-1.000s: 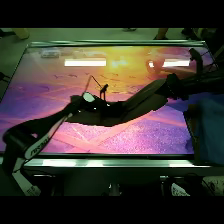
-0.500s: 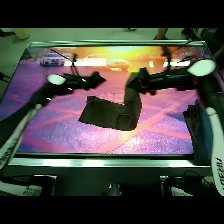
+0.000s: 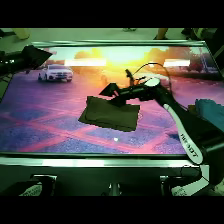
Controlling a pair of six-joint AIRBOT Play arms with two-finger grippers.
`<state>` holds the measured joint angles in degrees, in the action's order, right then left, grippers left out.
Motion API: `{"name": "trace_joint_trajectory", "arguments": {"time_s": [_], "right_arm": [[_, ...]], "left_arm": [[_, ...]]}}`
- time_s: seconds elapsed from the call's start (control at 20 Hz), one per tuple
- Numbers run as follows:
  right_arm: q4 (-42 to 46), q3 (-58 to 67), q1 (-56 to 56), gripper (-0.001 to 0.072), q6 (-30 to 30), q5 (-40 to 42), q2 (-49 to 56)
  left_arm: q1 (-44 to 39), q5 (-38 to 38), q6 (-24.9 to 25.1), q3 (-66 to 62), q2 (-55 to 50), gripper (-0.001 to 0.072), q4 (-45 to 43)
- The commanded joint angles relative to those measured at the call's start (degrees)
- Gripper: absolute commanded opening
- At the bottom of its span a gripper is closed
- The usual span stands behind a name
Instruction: Fold the shirts.
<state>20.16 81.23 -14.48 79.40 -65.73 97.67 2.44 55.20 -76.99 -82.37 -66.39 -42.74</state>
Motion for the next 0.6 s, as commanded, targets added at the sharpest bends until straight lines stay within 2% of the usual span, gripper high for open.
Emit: {"name": "trace_joint_trajectory", "arguments": {"time_s": [0.0,0.05,0.1,0.3,0.4,0.45,0.5,0.55], "right_arm": [[31.69,-0.04,11.74,0.0667,10.38,-12.87,-3.28],[41.64,-0.72,14.19,0.0643,14.08,-16.48,-3.37],[44.44,-2.86,15.54,0.0632,14.21,-17.27,-3.34],[31.52,-11.69,12.66,0.0633,9.07,-7.48,-0.52],[28.46,-11.93,9.14,0.0632,8.83,-2.56,2.25],[26.45,-11.93,8.0,0.0597,8.81,-0.2,3.08],[23.65,-11.91,7.37,0.0417,8.07,1.49,3.3],[19.63,-11.21,7.54,0.009,5.31,1.55,3.21]], "left_arm": [[1.38,5.44,-1.7,0.55,2.23,0.0022,-9.9],[1.4,5.42,-1.68,1.11,2.23,0.0022,-10.29],[1.36,5.4,-1.73,1.92,2.23,0.0022,-10.23],[-0.46,5.29,-2.1,4.57,2.23,0.0022,-10.27],[-1.44,5.22,-2.14,4.66,2.23,0.0022,-10.23],[-1.79,5.25,-2.12,4.66,2.23,0.0022,-10.23],[-1.95,5.22,-2.1,4.66,2.23,0.0023,-10.25],[-1.92,5.2,-2.1,4.66,2.23,0.0023,-10.25]]}}
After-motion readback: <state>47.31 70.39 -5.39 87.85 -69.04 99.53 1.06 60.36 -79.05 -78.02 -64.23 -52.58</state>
